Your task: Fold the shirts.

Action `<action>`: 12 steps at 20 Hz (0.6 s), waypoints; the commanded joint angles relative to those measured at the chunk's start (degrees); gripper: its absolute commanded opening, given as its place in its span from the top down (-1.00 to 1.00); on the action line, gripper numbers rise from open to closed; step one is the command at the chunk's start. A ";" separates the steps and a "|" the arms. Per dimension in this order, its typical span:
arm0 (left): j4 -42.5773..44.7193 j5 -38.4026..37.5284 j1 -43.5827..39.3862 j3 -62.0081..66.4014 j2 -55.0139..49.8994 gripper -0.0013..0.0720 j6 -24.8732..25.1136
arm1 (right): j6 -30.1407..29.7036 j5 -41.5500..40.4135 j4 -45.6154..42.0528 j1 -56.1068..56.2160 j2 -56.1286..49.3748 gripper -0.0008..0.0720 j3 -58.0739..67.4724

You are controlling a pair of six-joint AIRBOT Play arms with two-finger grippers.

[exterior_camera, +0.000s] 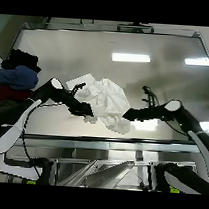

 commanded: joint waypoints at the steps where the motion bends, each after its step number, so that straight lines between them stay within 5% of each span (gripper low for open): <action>1: 0.39 5.40 0.72 -0.92 -0.50 -0.96 1.25 | -1.51 -2.80 6.01 7.56 -9.20 -0.67 1.51; 3: 0.35 3.41 0.26 0.90 -1.66 -0.96 1.68 | -3.02 -2.91 8.98 9.31 -12.17 -0.66 3.21; 4: 0.33 2.51 -0.48 1.66 -2.16 -0.91 1.79 | -4.07 -2.93 11.04 9.62 -13.29 -0.50 4.13; 5: 0.37 2.12 -1.25 1.97 -2.43 -0.91 2.21 | -4.83 -3.15 12.17 9.62 -13.94 -0.04 4.83; 7: 0.39 1.62 -2.82 1.97 -2.45 -0.83 2.69 | -4.87 -3.28 12.20 9.55 -14.25 0.42 5.57; 8: 0.37 1.01 -3.23 2.01 -2.43 -0.16 2.82 | -4.87 -3.26 12.44 9.53 -14.23 0.73 5.79; 9: 0.37 0.13 -3.30 2.23 -2.45 0.57 3.48 | -4.87 -3.23 12.94 9.53 -14.19 0.75 5.79; 10: 0.37 -1.07 -3.28 2.80 -2.43 0.95 4.26 | -4.87 -3.19 13.09 9.51 -14.19 0.75 5.79; 12: 0.39 -3.06 -2.51 4.39 -1.73 0.94 4.24 | -4.90 -2.58 12.98 9.33 -14.14 0.93 5.79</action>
